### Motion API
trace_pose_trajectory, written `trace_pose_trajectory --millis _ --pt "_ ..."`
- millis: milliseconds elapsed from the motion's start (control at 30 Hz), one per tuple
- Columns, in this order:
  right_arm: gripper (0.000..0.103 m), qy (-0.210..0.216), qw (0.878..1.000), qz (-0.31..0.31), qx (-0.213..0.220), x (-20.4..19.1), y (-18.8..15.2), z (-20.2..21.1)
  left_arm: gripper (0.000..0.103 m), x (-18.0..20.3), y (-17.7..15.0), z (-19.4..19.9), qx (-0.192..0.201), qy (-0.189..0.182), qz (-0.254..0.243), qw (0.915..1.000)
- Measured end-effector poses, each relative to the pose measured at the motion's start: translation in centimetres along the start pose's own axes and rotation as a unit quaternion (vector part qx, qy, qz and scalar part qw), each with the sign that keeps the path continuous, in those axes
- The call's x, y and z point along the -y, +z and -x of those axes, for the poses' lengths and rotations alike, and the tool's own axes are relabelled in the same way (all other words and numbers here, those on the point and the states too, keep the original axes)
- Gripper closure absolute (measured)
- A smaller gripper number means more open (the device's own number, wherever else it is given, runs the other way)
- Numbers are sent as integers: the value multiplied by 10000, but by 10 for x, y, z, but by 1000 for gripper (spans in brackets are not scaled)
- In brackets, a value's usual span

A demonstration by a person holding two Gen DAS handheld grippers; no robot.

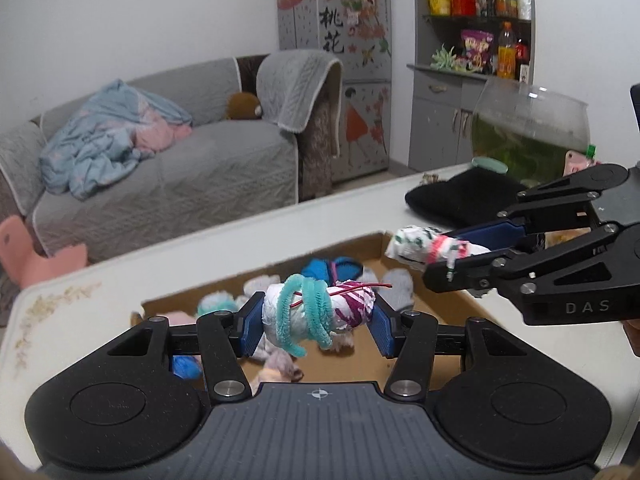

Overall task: Organize objects
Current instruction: 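Lift both items and carry them toward the tray, then lower both items into the tray and open both grippers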

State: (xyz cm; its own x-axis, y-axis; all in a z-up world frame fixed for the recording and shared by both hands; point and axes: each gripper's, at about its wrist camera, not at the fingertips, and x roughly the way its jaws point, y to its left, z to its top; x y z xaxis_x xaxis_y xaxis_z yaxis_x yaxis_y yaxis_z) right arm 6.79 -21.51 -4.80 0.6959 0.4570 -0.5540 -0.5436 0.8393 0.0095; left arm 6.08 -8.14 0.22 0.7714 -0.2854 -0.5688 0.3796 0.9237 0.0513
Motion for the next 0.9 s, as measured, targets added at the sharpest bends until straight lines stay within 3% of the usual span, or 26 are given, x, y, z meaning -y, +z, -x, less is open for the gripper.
trace_pose_trajectory --millis 467,700,900 --pt "79 242 9974 -48 -682 -3 -23 -39 44 4 -47 -47 -426 -80 102 9990" --pt "79 355 9942 -8 -1017 -1 -23 -63 43 -5 -55 -66 -650 -55 73 9978" --pt "78 435 9921 80 -1175 2 -19 -84 43 -13 -51 -75 -715 199 -134 9972"
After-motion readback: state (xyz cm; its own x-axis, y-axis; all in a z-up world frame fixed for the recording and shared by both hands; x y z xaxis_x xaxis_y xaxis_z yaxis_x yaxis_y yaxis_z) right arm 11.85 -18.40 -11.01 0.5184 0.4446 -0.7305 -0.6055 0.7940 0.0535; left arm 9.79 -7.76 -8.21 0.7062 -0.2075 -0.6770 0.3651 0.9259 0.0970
